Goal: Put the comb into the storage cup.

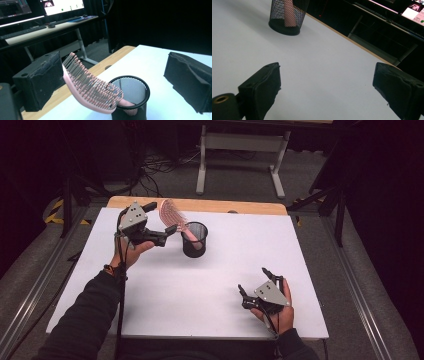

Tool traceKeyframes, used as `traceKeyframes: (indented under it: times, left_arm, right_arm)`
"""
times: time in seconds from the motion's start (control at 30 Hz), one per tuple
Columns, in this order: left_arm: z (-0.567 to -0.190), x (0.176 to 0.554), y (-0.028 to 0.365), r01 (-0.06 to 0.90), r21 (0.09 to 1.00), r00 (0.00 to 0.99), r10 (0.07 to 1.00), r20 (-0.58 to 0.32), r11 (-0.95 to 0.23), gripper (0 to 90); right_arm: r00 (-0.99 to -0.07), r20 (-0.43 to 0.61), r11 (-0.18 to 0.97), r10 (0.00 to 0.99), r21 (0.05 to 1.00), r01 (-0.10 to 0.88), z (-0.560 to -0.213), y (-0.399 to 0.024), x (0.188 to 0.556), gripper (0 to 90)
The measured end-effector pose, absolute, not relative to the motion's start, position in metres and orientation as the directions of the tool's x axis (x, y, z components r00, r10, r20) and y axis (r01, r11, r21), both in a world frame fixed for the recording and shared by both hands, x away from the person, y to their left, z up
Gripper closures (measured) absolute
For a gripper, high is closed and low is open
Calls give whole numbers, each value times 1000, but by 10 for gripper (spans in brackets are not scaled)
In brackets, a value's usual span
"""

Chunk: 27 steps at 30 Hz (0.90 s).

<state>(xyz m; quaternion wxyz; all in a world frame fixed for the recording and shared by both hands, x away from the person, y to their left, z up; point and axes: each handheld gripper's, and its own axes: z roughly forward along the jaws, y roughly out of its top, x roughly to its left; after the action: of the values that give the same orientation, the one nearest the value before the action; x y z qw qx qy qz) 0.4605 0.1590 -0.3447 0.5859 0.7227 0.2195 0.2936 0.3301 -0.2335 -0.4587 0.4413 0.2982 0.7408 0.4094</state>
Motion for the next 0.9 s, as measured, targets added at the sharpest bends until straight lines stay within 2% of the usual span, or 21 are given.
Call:
traceKeyframes:
  times: [0.9]
  left_arm:
    - [-364, 430, 173, -71, 970, 743, 636, 208, -234, 35]
  right_arm:
    - [-423, -414, 479, 806, 876, 55, -455, -231, 326, 90]
